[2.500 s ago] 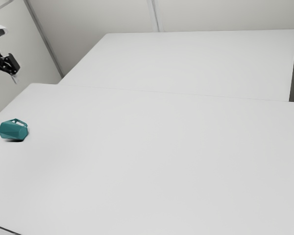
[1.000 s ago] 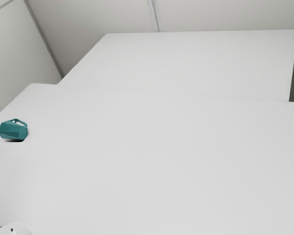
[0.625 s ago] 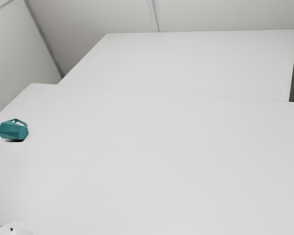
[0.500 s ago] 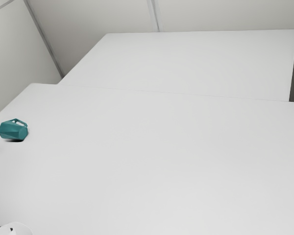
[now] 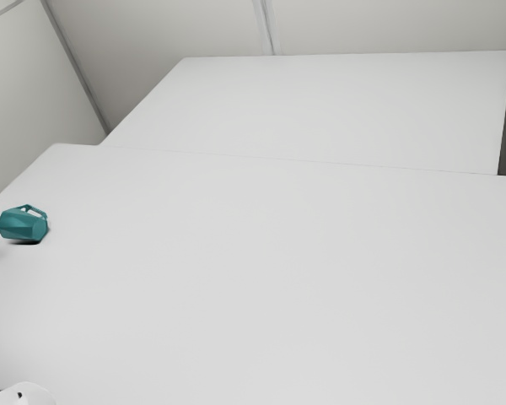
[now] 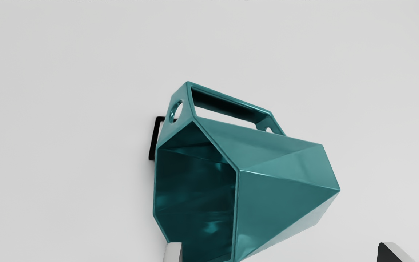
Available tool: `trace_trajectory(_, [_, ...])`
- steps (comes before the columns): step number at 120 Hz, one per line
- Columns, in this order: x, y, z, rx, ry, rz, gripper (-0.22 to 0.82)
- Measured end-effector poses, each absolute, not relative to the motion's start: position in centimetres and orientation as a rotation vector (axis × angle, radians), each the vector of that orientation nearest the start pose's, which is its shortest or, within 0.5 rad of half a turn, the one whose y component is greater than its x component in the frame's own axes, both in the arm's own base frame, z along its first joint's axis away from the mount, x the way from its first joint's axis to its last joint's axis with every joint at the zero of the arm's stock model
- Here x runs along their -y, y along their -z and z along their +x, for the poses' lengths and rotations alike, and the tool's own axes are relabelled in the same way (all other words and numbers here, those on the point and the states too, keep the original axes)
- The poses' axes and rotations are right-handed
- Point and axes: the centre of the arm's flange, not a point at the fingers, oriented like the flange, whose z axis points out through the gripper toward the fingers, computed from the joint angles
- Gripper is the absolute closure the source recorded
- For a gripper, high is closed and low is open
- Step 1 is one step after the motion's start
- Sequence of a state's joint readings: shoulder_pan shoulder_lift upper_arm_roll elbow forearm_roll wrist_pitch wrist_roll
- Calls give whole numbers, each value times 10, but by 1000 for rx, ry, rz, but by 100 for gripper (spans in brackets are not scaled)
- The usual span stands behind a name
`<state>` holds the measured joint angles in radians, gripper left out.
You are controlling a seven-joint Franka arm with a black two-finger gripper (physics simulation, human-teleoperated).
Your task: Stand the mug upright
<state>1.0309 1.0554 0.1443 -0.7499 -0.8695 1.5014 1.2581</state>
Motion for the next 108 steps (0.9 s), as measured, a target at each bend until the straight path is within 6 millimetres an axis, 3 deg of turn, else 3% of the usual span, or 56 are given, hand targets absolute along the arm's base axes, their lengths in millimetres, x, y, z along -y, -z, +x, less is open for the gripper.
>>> trace_trajectory(40, [-647,-294,430,81,-780,2487,2])
trace_trajectory(108, [-631,-290,448,121,-818,2420,4])
